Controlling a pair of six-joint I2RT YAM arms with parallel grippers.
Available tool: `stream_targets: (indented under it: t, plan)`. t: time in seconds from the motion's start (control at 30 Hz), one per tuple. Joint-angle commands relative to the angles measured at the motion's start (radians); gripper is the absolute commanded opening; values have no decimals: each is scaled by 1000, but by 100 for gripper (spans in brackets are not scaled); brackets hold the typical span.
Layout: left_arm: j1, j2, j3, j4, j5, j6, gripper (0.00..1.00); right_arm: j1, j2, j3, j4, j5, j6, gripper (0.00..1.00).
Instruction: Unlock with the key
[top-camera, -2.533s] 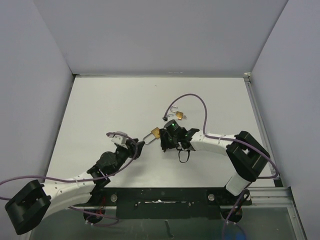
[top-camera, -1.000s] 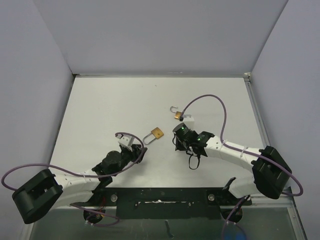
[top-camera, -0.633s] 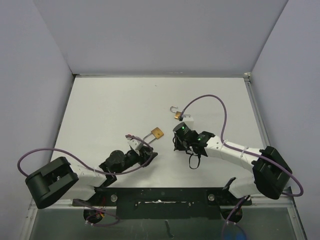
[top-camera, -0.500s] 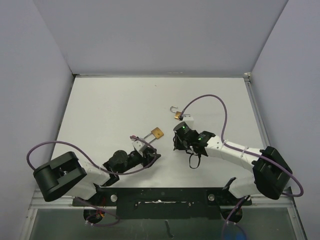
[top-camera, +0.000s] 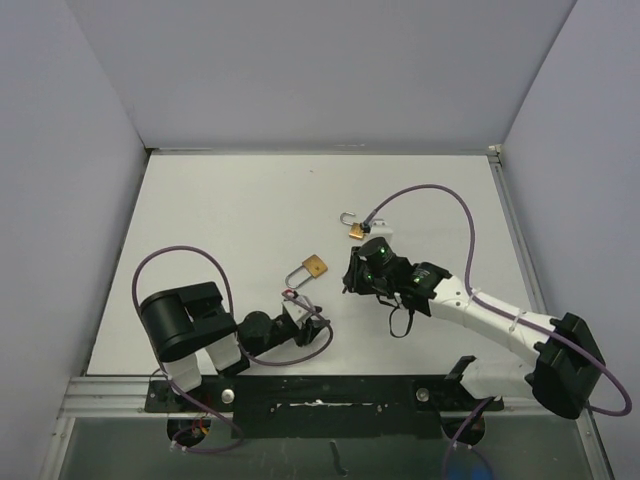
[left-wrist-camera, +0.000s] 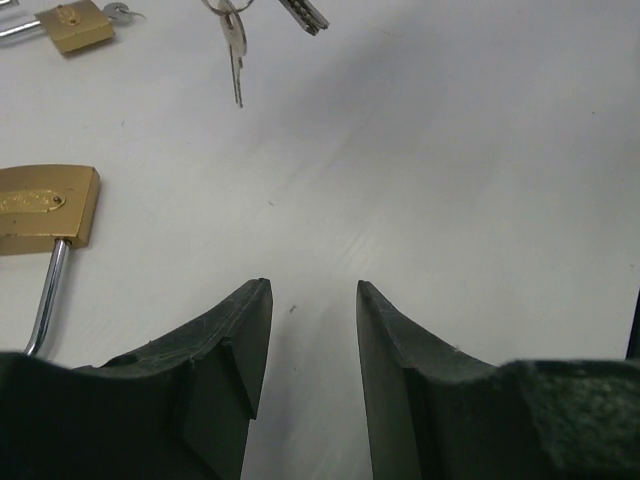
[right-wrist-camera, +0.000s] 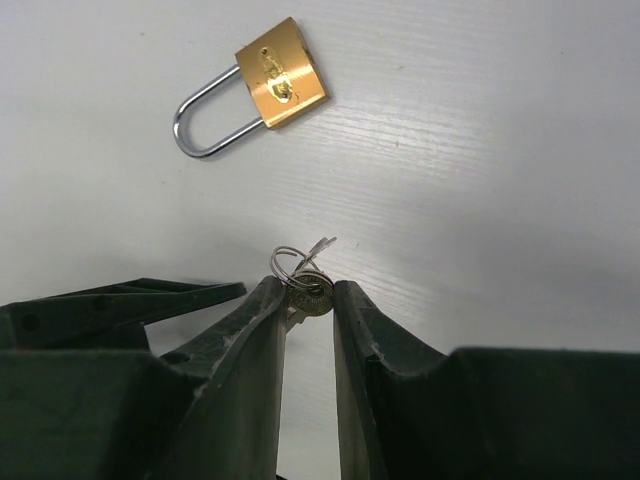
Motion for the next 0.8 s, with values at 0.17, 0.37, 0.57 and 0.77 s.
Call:
stream_targets:
  t: [0.17,0.37,0.57,0.77]
  plan:
    - [-46,37,133,287,-89,168,38,-3,-94,60,24,-46,-16,0]
    - [-50,45,178,289,-137,203,38,8,-101,70,5,-44,-6,0]
    - [-45,59,214,290,-168,220,35,27,-107,70,3,-43,8,0]
    - [-36,80,252,290,-164,221,35,43,-120,68,2,-38,17,0]
